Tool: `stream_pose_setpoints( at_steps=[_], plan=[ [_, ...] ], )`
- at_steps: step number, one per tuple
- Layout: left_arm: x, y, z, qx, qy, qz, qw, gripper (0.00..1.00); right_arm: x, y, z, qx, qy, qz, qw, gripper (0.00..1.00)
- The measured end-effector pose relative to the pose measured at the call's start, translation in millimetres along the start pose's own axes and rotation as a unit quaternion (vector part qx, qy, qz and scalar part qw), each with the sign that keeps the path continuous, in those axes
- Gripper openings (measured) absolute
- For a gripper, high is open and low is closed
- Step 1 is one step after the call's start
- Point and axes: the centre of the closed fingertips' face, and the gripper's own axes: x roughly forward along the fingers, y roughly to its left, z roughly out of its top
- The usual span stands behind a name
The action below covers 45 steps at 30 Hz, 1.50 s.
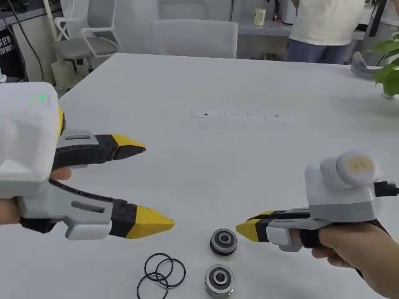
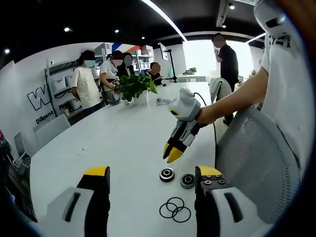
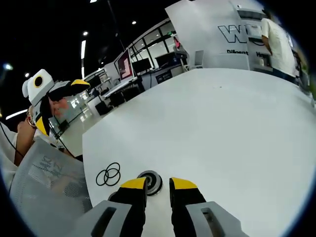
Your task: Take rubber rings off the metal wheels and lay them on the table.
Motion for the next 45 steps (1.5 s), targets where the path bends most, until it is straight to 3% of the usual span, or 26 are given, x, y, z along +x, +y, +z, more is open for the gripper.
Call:
stream_pose_setpoints(
  at_steps=[7, 23, 27, 32, 38, 42, 45],
  plan=[
    [14.5, 1.1, 11.0, 0.016, -0.009, -0.018, 0.9997, 0.67, 0.7, -0.6, -2.4, 0.000, 0.003, -0.001, 1.0000, 0.15],
    [51.4, 1.1, 18.5, 0.026, -0.021, -0.044, 0.9985, 0.65, 2.5, 1.7, -5.0, -0.011, 0.009, 0.002, 0.9999, 0.15],
    [66.3, 1.2, 12.0, 0.031, -0.007, -0.043, 0.9986, 0.62, 3.2, 1.1, -7.1, -0.012, 0.013, 0.002, 0.9998, 0.14],
    [80.3, -4.6, 4.9, 0.024, -0.005, -0.052, 0.9983, 0.60, 2.8, 0.8, -6.9, -0.012, 0.012, 0.003, 0.9999, 0.15],
    [89.5, -9.1, -15.8, 0.003, 0.000, -0.053, 0.9986, 0.58, 3.6, -1.1, -9.5, -0.012, 0.016, 0.002, 0.9998, 0.14],
    [96.3, -10.3, -30.8, -0.033, -0.005, -0.049, 0.9982, 0.56, 4.3, -0.3, -10.9, -0.015, 0.018, 0.005, 0.9997, 0.15],
    [100.3, -11.2, -38.1, -0.027, 0.001, -0.049, 0.9985, 0.54, 5.0, 0.8, -12.9, -0.019, 0.022, 0.007, 0.9996, 0.15]
  ],
)
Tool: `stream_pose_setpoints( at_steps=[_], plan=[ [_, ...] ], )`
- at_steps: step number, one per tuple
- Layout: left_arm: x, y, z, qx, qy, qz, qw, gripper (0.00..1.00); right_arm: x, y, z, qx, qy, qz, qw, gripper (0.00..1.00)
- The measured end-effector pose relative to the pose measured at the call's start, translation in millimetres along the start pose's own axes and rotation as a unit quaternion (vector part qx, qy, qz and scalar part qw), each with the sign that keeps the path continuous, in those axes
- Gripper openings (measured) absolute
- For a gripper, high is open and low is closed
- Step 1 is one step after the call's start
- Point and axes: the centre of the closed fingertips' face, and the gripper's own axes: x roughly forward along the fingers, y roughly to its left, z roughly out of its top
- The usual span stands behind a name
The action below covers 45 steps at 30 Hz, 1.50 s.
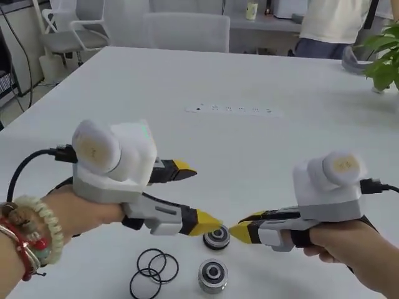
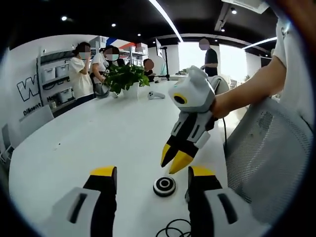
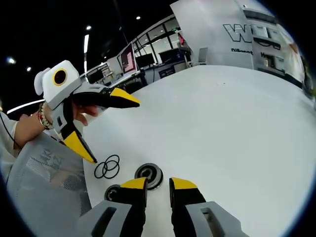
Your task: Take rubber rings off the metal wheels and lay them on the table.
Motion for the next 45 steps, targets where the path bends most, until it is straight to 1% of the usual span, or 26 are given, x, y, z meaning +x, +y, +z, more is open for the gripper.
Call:
stream_pose_setpoints(
  at_steps=[4, 7, 10, 14, 17, 20, 24, 27, 29, 33, 35, 36, 37, 39, 40, 41, 42, 43, 45],
  plan=[
    [4.4, 1.3, -4.9, -0.012, -0.001, 0.002, 0.9999, 0.50, 2.7, 2.4, -5.3, -0.013, 0.011, 0.004, 0.9998, 0.15],
    [9.7, 0.4, -10.8, -0.022, 0.000, 0.006, 0.9997, 0.46, 4.6, 4.9, -8.4, -0.024, 0.019, 0.009, 0.9995, 0.16],
    [13.4, -3.2, -15.0, -0.011, 0.009, 0.004, 0.9999, 0.44, 6.1, 6.1, -11.0, -0.036, 0.026, 0.011, 0.9990, 0.16],
    [17.5, -5.8, -18.6, -0.017, 0.007, -0.001, 0.9998, 0.39, 6.9, 6.3, -12.3, -0.040, 0.028, 0.013, 0.9987, 0.16],
    [20.8, -7.0, -25.0, -0.014, 0.016, -0.001, 0.9998, 0.35, 8.0, 7.6, -12.6, -0.045, 0.029, 0.016, 0.9985, 0.17],
    [22.4, -7.4, -26.6, -0.014, 0.017, 0.000, 0.9998, 0.34, 9.2, 8.8, -13.3, -0.048, 0.029, 0.019, 0.9983, 0.17],
    [27.0, -12.0, -32.3, -0.006, 0.026, -0.005, 0.9996, 0.28, 10.7, 11.3, -14.8, -0.050, 0.029, 0.027, 0.9980, 0.18],
    [32.4, -15.7, -37.6, -0.019, 0.027, 0.000, 0.9994, 0.23, 13.1, 13.0, -18.7, -0.059, 0.037, 0.030, 0.9971, 0.18],
    [34.9, -20.5, -39.7, -0.007, 0.034, -0.008, 0.9994, 0.22, 14.2, 13.7, -22.0, -0.070, 0.044, 0.029, 0.9962, 0.19],
    [37.1, -17.7, -42.9, -0.012, 0.035, 0.005, 0.9993, 0.17, 14.8, 13.9, -21.3, -0.076, 0.042, 0.028, 0.9958, 0.19],
    [37.7, -19.3, -45.6, -0.003, 0.039, 0.006, 0.9992, 0.14, 16.1, 15.5, -20.9, -0.078, 0.040, 0.030, 0.9957, 0.20],
    [38.1, -20.5, -46.4, 0.000, 0.040, 0.004, 0.9992, 0.13, 17.4, 16.2, -22.3, -0.081, 0.042, 0.030, 0.9953, 0.20],
    [39.1, -21.8, -47.6, 0.001, 0.042, 0.002, 0.9991, 0.13, 17.4, 16.8, -21.5, -0.087, 0.039, 0.030, 0.9950, 0.20],
    [40.8, -23.8, -50.0, -0.003, 0.046, -0.003, 0.9989, 0.13, 18.2, 15.5, -22.2, -0.090, 0.041, 0.028, 0.9947, 0.21],
    [41.5, -23.9, -47.5, -0.005, 0.038, -0.003, 0.9993, 0.13, 18.8, 14.8, -21.5, -0.090, 0.039, 0.027, 0.9948, 0.21],
    [40.9, -24.7, -49.7, -0.012, 0.043, -0.005, 0.9990, 0.12, 19.0, 14.7, -21.3, -0.091, 0.038, 0.027, 0.9948, 0.21],
    [41.8, -26.0, -50.0, -0.026, 0.040, -0.008, 0.9988, 0.12, 19.4, 14.3, -20.7, -0.095, 0.036, 0.025, 0.9945, 0.21],
    [41.9, -24.3, -50.5, -0.029, 0.039, -0.005, 0.9988, 0.11, 19.8, 13.6, -20.6, -0.100, 0.036, 0.023, 0.9941, 0.20],
    [42.6, -23.6, -50.9, -0.046, 0.036, -0.005, 0.9983, 0.11, 20.3, 12.7, -20.2, -0.106, 0.034, 0.020, 0.9936, 0.19]
  ],
)
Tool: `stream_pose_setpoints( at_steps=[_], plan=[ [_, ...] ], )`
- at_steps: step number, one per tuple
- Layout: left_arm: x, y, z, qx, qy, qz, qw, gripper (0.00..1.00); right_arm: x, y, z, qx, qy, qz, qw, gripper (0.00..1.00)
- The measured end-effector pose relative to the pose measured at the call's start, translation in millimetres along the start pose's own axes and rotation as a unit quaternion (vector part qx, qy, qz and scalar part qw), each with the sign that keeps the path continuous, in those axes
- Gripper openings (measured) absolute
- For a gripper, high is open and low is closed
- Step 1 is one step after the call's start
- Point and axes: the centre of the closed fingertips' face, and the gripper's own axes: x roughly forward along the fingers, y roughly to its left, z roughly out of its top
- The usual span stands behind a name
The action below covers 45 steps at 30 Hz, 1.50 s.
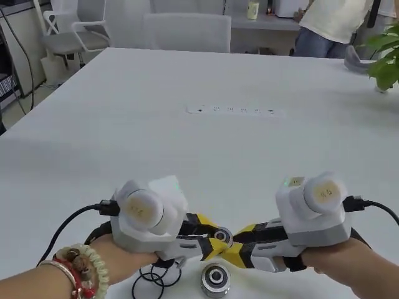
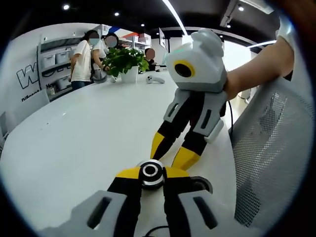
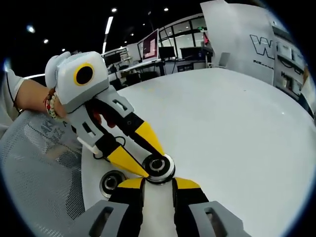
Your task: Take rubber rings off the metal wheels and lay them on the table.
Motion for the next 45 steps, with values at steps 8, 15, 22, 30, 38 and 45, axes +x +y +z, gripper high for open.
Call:
stream_pose_setpoints(
  at_steps=[8, 15, 22, 30, 38, 45],
  plan=[
    [0.1, 2.9, -0.9, -0.002, 0.002, 0.008, 1.0000, 0.07, -0.2, 0.1, 1.1, -0.041, 0.000, -0.003, 0.9991, 0.17],
    [0.4, 3.4, -0.7, 0.000, 0.000, 0.008, 1.0000, 0.07, -1.8, -0.6, 0.3, -0.037, 0.007, -0.001, 0.9993, 0.14],
    [0.2, 4.4, -0.3, 0.000, -0.002, 0.010, 0.9999, 0.07, -3.9, -5.9, -2.6, -0.021, 0.013, -0.008, 0.9996, 0.01],
    [-1.9, 9.3, -1.4, -0.004, 0.000, 0.016, 0.9999, 0.07, -1.1, -7.6, -0.8, 0.033, -0.002, -0.014, 0.9993, 0.00],
    [-3.1, 8.5, -1.7, -0.003, 0.000, 0.015, 0.9999, 0.07, -1.7, -8.7, -2.0, 0.110, -0.008, -0.009, 0.9939, 0.00],
    [-2.7, 6.7, -0.7, 0.006, -0.004, 0.010, 0.9999, 0.07, -5.1, -9.2, -3.1, 0.154, -0.011, 0.002, 0.9881, 0.00]
  ],
)
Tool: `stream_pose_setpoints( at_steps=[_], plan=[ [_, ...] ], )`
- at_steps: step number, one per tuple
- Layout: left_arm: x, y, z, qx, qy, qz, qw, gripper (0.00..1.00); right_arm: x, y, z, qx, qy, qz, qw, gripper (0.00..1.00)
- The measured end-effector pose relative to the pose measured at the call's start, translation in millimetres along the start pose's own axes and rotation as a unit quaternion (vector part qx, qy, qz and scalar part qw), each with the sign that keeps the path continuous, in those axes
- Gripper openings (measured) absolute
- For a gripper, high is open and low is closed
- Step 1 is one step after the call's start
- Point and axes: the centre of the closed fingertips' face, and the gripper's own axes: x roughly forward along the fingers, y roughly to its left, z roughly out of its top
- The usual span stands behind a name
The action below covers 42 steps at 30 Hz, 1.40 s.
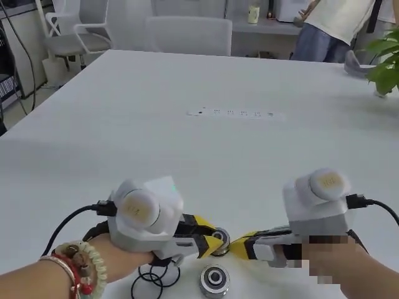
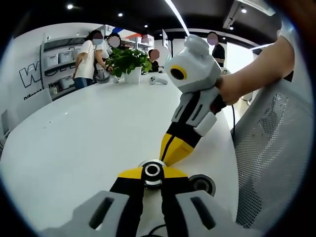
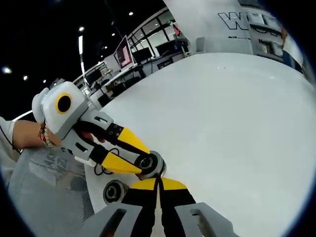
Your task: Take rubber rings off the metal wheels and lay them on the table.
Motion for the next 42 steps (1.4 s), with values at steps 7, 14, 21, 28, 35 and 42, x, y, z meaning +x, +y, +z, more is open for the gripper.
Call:
stream_pose_setpoints(
  at_steps=[7, 14, 21, 28, 35, 42],
  plan=[
    [0.1, -0.3, 0.0, 0.001, -0.002, 0.000, 1.0000, 0.07, -1.7, 1.3, 0.1, 0.011, -0.004, 0.005, 0.9999, 0.00],
    [0.3, -0.4, -0.4, 0.003, -0.003, -0.001, 1.0000, 0.07, -5.4, 0.4, 4.2, 0.027, -0.019, 0.010, 0.9994, 0.00],
    [0.4, -0.6, -0.3, 0.003, -0.004, -0.002, 1.0000, 0.07, -7.2, 2.4, 9.8, 0.045, -0.034, 0.018, 0.9982, 0.00],
    [0.4, -0.8, -0.2, 0.004, -0.005, -0.001, 1.0000, 0.07, -6.2, 2.2, 8.6, 0.044, -0.032, 0.015, 0.9984, 0.00],
    [0.3, -1.2, -0.4, 0.008, -0.004, 0.000, 1.0000, 0.07, -5.8, 2.4, 8.2, 0.037, -0.027, 0.012, 0.9989, 0.00],
    [-0.1, -1.5, -0.2, 0.002, -0.007, 0.001, 1.0000, 0.07, -6.3, 1.4, 8.3, 0.064, -0.034, 0.008, 0.9973, 0.00]
  ],
)
